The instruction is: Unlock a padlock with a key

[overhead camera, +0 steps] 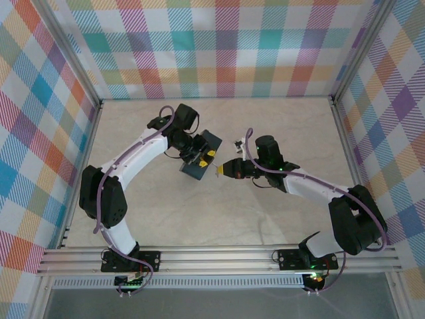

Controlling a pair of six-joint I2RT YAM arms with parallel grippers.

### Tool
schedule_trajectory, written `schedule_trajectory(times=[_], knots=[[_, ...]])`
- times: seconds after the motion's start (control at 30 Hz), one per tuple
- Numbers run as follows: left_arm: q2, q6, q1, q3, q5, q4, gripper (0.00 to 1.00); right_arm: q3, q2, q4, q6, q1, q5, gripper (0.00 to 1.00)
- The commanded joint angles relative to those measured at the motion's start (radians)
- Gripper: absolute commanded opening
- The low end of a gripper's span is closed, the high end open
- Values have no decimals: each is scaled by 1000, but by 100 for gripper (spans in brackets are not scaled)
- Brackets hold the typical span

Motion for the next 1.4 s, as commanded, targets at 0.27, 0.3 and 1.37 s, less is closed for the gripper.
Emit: schedule_trajectory(times=[0.27,0.3,1.37], knots=[[-52,-1,16,-9,12,9,9,4,-13,48,-6,6,-3,1],[-51,-1,15,-9,13,10,9,7,-6,65,-1,5,-9,1],[-65,8,26,-21,7,3,8,30,9,70,-21,5,-1,2]])
